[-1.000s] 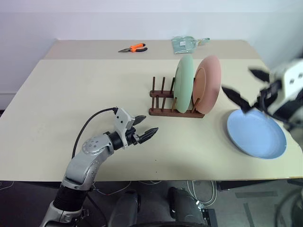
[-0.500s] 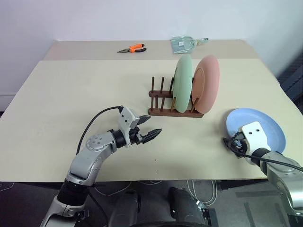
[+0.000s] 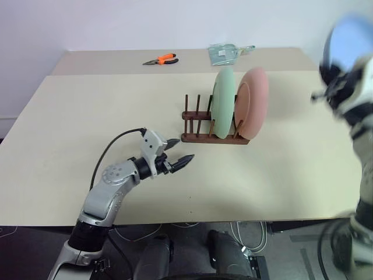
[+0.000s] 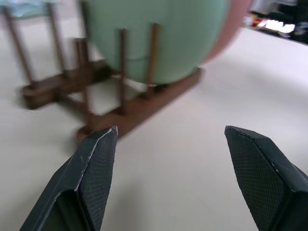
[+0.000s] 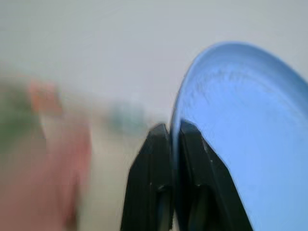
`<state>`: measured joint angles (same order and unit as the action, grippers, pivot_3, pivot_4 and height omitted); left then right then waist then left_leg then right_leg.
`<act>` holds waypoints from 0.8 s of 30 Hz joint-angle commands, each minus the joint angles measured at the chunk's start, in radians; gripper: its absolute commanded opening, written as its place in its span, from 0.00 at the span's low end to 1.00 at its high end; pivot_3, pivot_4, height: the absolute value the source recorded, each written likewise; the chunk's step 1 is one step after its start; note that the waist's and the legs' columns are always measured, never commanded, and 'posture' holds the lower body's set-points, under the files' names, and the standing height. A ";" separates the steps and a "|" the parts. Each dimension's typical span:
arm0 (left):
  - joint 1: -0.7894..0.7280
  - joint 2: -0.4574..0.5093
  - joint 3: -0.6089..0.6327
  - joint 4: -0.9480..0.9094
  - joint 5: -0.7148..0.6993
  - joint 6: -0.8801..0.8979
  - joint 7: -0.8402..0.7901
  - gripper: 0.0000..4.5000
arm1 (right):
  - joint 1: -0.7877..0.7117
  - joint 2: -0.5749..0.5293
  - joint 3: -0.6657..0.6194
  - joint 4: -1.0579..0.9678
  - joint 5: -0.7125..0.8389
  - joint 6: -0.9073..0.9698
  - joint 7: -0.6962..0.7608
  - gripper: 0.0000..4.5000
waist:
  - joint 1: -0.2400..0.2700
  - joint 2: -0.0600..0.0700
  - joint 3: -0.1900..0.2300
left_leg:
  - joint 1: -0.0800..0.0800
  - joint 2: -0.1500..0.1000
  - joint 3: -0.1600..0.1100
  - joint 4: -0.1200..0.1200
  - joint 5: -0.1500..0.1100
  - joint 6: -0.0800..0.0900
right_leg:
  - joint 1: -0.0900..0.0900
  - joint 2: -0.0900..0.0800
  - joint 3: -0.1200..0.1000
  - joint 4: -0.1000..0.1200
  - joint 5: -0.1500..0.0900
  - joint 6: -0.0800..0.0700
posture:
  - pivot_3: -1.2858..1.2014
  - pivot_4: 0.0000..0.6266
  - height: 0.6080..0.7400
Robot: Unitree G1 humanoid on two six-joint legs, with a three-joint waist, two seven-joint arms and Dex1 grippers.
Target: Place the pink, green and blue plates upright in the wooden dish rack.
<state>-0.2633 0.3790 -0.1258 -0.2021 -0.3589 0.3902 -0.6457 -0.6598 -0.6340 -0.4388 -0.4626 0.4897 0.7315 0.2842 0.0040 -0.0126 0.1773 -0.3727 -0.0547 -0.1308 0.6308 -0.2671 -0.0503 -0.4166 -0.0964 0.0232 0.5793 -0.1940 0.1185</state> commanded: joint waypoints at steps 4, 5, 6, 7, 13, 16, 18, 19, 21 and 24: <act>-0.028 -0.005 0.069 0.068 0.048 -0.110 0.039 0.82 | -0.236 0.248 0.017 -0.078 0.494 0.122 -0.137 0.01 | 0.004 -0.001 -0.001 | 0.000 0.000 -0.002 0.000 0.000 0.000 | 0.000 0.000 -0.001 0.000 0.000 0.000 | 0.52 0.24 1.00; -0.025 0.007 0.083 0.085 0.061 -0.133 0.042 0.82 | -0.258 0.325 0.040 -0.064 0.561 0.120 -0.196 0.01 | 0.002 -0.001 -0.001 | -0.001 0.000 -0.002 0.001 0.000 0.000 | 0.000 0.000 -0.001 0.000 0.000 0.000 | 0.52 0.24 1.00; -0.019 0.023 0.101 0.103 0.071 -0.155 0.042 0.82 | -0.272 0.419 0.071 -0.039 0.622 0.113 -0.262 0.01 | -0.001 -0.001 -0.001 | 0.000 0.000 -0.001 0.001 0.000 0.000 | 0.000 0.000 0.000 0.000 0.001 0.000 | 0.52 0.24 1.00; -0.014 0.037 0.115 0.118 0.080 -0.173 0.042 0.82 | -0.280 0.493 0.095 -0.016 0.658 0.108 -0.317 0.01 | -0.007 -0.001 -0.001 | 0.000 0.000 -0.001 0.000 0.000 0.000 | -0.001 0.000 0.000 0.001 0.001 -0.001 | 0.52 0.24 1.00; 0.027 0.073 0.162 0.124 0.089 -0.217 0.034 0.82 | -0.228 0.705 0.182 0.116 0.698 0.099 -0.538 0.01 | -0.016 0.000 -0.001 | -0.001 0.000 -0.002 -0.001 0.000 0.000 | -0.005 0.000 0.000 0.004 0.002 0.002 | 0.52 0.24 1.00; 0.044 0.068 0.163 0.109 0.091 -0.218 0.038 0.82 | -0.185 0.733 0.194 0.157 0.692 0.089 -0.585 0.01 | -0.015 0.000 -0.001 | -0.001 -0.001 -0.002 -0.001 0.000 0.000 | -0.004 0.000 0.000 0.003 0.002 0.002 | 0.52 0.24 1.00; 0.051 0.063 0.161 0.103 0.090 -0.218 0.042 0.82 | -0.166 0.749 0.190 0.174 0.704 0.077 -0.610 0.01 | -0.019 0.000 -0.001 | -0.001 -0.001 -0.002 -0.001 0.000 0.000 | -0.004 0.000 0.000 0.004 0.003 0.002 | 0.52 0.24 1.00; 0.054 0.060 0.160 0.098 0.089 -0.216 0.043 0.82 | -0.159 0.759 0.185 0.179 0.719 0.070 -0.623 0.01 | -0.020 0.000 -0.001 | -0.001 -0.001 -0.002 -0.001 0.000 0.000 | -0.004 0.000 0.000 0.004 0.003 0.002 | 0.52 0.24 1.00; 0.057 0.057 0.159 0.094 0.087 -0.214 0.043 0.82 | -0.154 0.767 0.183 0.184 0.739 0.062 -0.638 0.01 | -0.023 0.000 -0.001 | -0.001 0.000 -0.001 -0.002 0.000 0.000 | -0.006 0.001 0.000 0.005 0.003 0.002 | 0.52 0.24 1.00; 0.066 0.053 0.157 0.088 0.086 -0.212 0.040 0.82 | -0.144 0.770 0.193 0.214 0.725 0.053 -0.648 0.01 | -0.025 0.000 -0.001 | -0.001 0.000 -0.001 -0.002 0.000 0.000 | -0.006 0.001 0.000 0.005 0.003 0.003 | 0.52 0.24 1.00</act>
<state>-0.2006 0.4303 0.0216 -0.0758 -0.2699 0.1901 -0.6065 -0.7957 0.1229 -0.2532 -0.2446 1.1997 0.8033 -0.3589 -0.0211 -0.0123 0.1760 -0.3737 -0.0546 -0.1320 0.6288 -0.2668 -0.0507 -0.4229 -0.0955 0.0234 0.5847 -0.1914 0.1211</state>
